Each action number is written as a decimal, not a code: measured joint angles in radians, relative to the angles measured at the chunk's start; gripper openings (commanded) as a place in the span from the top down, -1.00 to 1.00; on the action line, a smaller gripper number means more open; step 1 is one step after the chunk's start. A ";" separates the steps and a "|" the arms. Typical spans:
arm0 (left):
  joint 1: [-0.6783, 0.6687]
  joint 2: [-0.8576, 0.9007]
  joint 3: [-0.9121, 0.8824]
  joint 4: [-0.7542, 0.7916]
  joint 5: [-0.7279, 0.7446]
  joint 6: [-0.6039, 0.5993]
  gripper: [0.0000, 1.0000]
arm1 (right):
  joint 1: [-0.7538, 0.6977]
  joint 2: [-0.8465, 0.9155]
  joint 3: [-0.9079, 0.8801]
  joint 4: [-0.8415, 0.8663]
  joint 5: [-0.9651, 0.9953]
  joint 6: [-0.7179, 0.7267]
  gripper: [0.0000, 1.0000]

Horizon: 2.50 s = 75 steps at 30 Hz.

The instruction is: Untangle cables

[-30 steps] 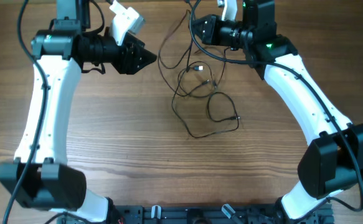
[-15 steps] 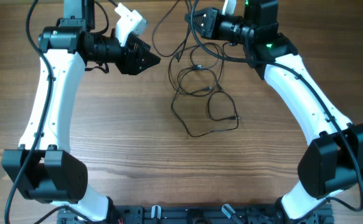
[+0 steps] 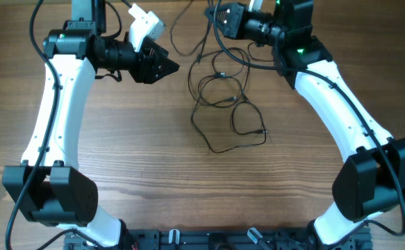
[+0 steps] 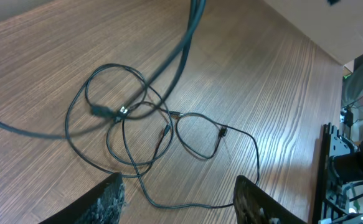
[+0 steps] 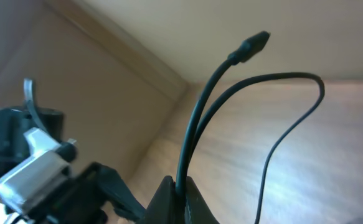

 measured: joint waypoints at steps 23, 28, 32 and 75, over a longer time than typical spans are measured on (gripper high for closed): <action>0.131 0.000 0.000 -0.018 0.023 0.000 -0.16 | -0.028 -0.013 0.533 -0.953 0.332 -0.425 0.91; 0.131 -0.002 0.000 -0.031 0.023 0.000 -0.17 | -0.028 -0.019 0.546 -1.101 0.437 -0.474 0.91; 0.131 -0.028 0.000 -0.042 0.023 -0.001 -0.18 | -0.028 -0.019 0.546 -1.189 0.548 -0.503 0.91; 0.131 -0.153 0.000 -0.108 0.006 -0.008 -0.36 | -0.297 -0.019 0.735 -1.213 0.889 -0.420 0.91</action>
